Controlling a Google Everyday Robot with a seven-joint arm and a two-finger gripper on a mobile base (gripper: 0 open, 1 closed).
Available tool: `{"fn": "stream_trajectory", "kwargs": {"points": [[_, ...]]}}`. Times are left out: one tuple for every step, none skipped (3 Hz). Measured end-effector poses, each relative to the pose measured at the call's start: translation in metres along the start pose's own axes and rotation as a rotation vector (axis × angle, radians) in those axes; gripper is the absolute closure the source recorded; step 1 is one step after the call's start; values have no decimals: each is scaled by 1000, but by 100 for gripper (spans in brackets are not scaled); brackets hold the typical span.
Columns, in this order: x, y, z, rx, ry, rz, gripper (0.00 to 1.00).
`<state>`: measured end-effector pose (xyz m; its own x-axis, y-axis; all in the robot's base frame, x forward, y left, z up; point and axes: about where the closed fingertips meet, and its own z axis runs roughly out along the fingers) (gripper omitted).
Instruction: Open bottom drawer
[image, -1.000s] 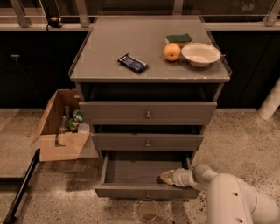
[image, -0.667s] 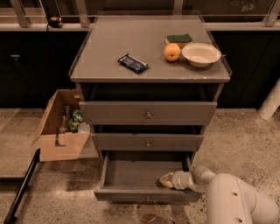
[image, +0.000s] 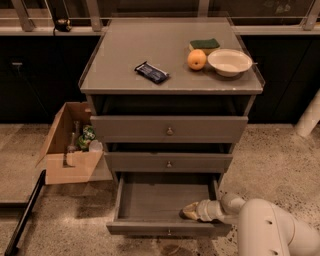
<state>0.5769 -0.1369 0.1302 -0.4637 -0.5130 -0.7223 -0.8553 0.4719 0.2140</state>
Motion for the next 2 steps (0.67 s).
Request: {"fn": "stream_trajectory", "kwargs": {"points": [[1, 1, 0, -3, 1, 2, 37], [1, 4, -5, -7, -15, 3, 14]]}}
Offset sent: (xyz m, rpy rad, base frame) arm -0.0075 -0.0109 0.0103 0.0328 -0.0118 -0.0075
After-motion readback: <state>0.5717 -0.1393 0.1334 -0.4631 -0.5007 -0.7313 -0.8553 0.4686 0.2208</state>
